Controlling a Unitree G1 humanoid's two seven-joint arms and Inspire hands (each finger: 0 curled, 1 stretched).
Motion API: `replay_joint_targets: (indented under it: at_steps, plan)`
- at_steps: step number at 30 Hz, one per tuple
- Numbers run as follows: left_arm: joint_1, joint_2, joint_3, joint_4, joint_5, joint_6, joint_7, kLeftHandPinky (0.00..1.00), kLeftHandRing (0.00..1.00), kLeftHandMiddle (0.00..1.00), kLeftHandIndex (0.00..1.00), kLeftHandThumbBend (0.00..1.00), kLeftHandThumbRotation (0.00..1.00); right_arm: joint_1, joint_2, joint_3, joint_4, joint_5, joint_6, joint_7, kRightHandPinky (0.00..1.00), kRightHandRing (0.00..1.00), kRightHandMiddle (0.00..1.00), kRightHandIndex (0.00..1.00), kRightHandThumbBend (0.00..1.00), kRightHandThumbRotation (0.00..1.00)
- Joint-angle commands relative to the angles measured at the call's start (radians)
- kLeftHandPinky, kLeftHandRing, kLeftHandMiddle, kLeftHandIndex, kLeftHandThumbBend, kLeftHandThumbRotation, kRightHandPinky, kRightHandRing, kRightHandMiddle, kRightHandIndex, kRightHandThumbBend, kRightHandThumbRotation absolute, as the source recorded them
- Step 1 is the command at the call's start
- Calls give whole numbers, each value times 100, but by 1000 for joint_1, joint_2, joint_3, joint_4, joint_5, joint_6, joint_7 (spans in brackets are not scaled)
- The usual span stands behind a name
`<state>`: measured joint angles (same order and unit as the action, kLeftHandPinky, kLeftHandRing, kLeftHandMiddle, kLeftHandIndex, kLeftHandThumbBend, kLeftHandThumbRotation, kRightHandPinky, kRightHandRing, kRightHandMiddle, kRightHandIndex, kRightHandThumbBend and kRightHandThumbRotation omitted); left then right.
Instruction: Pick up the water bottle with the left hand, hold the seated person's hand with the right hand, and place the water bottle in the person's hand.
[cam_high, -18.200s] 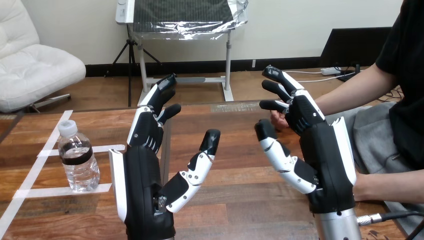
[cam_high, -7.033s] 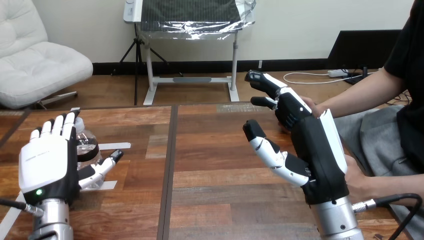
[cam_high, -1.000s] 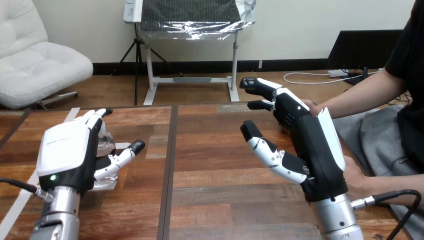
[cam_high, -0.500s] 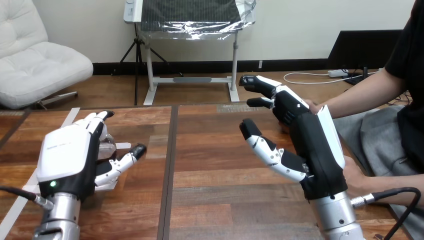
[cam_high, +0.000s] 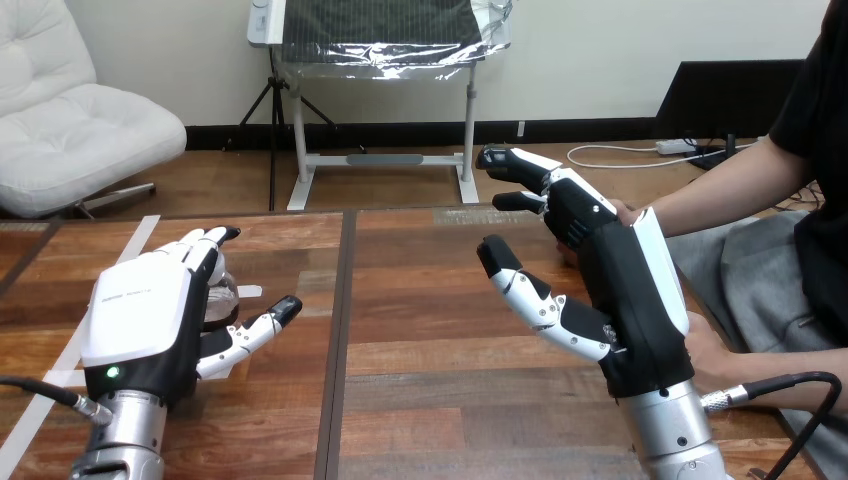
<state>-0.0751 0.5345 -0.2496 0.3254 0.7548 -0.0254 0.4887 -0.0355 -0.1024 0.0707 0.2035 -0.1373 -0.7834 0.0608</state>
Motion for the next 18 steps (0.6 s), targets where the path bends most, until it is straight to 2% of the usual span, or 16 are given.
replay_joint_targets:
  at_steps: [1, 9, 18]
  plan:
    - [12, -3, 5, -3, 1, -1, -15, 82, 84, 86, 86, 63, 94, -66, 11, -5, -6, -3, -17, -17, 72, 81, 83, 77, 41, 28]
    - [2, -1, 5, 16, 7, 3, -10, 81, 84, 86, 86, 62, 92, -67, 10, -3, -5, -1, -18, -15, 71, 82, 83, 77, 40, 28]
    - [1, -5, 11, 7, 2, 37, -42, 83, 86, 88, 87, 62, 94, -67, 11, 0, -2, 11, -17, -9, 72, 82, 83, 77, 40, 27]
